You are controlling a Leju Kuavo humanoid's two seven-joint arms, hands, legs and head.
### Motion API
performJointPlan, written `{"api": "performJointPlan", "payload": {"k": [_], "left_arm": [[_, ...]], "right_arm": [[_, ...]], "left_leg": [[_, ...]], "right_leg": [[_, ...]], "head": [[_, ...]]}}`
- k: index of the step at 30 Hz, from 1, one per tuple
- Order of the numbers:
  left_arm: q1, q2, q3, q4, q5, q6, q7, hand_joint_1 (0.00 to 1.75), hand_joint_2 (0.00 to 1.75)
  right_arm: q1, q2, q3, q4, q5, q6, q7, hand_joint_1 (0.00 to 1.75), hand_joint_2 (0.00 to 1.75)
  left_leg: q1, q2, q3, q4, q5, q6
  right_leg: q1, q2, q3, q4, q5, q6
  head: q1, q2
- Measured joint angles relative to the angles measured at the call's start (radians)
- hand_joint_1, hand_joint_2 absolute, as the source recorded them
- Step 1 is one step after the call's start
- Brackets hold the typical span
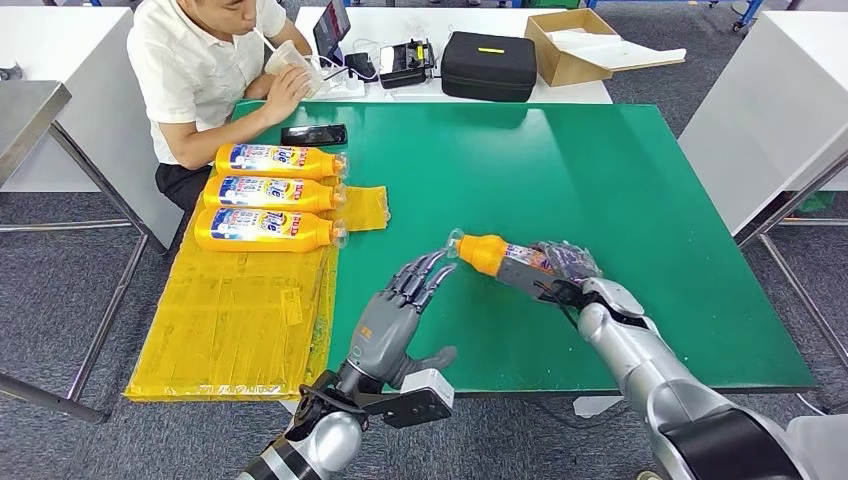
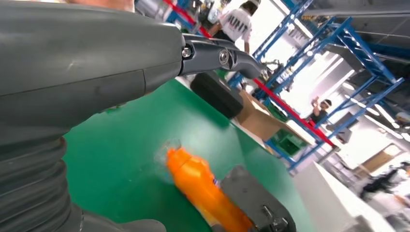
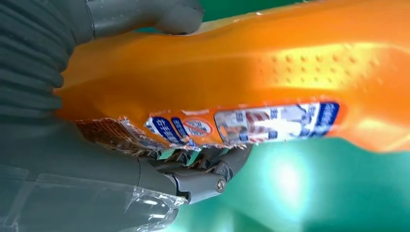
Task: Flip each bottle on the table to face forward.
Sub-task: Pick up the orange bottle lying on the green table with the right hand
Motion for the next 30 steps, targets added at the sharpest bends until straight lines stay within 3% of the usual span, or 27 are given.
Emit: {"api": "performJointPlan", "payload": {"k": [3, 6, 12, 19, 30], "left_arm": [[0.032, -0.016, 0.034, -0.012, 0.269, -0.094, -0.006, 0.00, 1.75], [0.069, -0.035, 0.090, -0.030, 0.605, -0.159, 0.018, 0.00, 1.75], [0.094, -0.039, 0.157, -0.040, 0.998, -0.208, 0.072, 0.00, 1.75], [0.101, -0.038, 0.182, -0.061, 1.055, -0.212, 0.061, 0.00, 1.75], [0.107, -0.036, 0.195, -0.093, 1.058, -0.172, 0.030, 0.00, 1.75]], "right_arm": [[0.064, -0.023, -0.036, -0.082, -0.118, 0.005, -0.096, 1.68, 1.75], [0.161, -0.034, -0.064, -0.241, -0.213, -0.021, -0.129, 1.75, 1.75], [0.315, 0.021, -0.056, -0.554, -0.314, -0.084, -0.194, 1.66, 1.75], [0.359, 0.049, -0.023, -0.702, -0.337, -0.119, -0.223, 1.66, 1.75], [0.393, 0.055, -0.011, -0.756, -0.346, -0.134, -0.237, 1.71, 1.75]], "left_leg": [[0.000, 0.000, 0.000, 0.000, 0.000, 0.000], [0.000, 0.001, -0.002, 0.000, -0.001, 0.000], [0.002, 0.002, -0.007, -0.001, 0.000, -0.003], [0.002, 0.001, -0.011, -0.001, 0.001, -0.003], [0.001, 0.001, -0.012, -0.001, 0.001, -0.003]], "right_leg": [[0.000, 0.000, 0.001, 0.000, 0.000, 0.000], [0.001, 0.000, 0.000, 0.000, 0.000, 0.000], [0.003, 0.002, -0.008, 0.002, 0.001, -0.001], [0.001, 0.000, -0.010, 0.002, 0.000, -0.001], [0.001, 0.000, -0.012, 0.002, 0.000, -0.001]], "head": [[0.000, 0.000], [0.000, 0.000], [-0.001, 0.000], [0.000, 0.000], [0.000, 0.000]]}}
